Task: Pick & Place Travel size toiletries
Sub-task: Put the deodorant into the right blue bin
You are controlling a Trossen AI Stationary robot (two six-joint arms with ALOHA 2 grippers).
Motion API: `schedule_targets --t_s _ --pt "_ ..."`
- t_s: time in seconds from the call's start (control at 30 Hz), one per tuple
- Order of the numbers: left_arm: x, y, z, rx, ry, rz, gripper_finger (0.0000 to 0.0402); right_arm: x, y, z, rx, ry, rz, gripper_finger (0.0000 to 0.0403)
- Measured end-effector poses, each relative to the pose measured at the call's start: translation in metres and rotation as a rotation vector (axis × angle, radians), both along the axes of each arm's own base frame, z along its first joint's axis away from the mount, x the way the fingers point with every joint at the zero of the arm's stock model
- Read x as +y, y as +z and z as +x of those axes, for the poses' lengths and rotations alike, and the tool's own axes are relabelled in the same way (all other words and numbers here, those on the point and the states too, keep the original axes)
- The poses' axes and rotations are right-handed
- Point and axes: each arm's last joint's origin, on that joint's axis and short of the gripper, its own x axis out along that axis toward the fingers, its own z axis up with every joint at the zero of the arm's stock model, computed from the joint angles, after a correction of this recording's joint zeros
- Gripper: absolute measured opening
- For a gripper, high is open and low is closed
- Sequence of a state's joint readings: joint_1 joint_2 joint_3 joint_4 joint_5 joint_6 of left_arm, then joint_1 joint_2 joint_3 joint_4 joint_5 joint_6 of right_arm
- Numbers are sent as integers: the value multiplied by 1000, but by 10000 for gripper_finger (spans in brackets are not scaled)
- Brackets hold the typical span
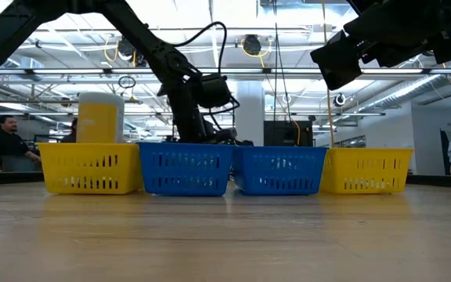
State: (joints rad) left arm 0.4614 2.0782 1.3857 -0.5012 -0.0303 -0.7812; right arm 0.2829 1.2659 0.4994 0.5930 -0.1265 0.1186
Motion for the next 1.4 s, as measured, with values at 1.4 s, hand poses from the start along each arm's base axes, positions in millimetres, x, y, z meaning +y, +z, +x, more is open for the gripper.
schedule_targets --t_s 1.4 --pt "-178 186 25 -570 -446 815 196 -49 27 12 -274 -636 139 210"
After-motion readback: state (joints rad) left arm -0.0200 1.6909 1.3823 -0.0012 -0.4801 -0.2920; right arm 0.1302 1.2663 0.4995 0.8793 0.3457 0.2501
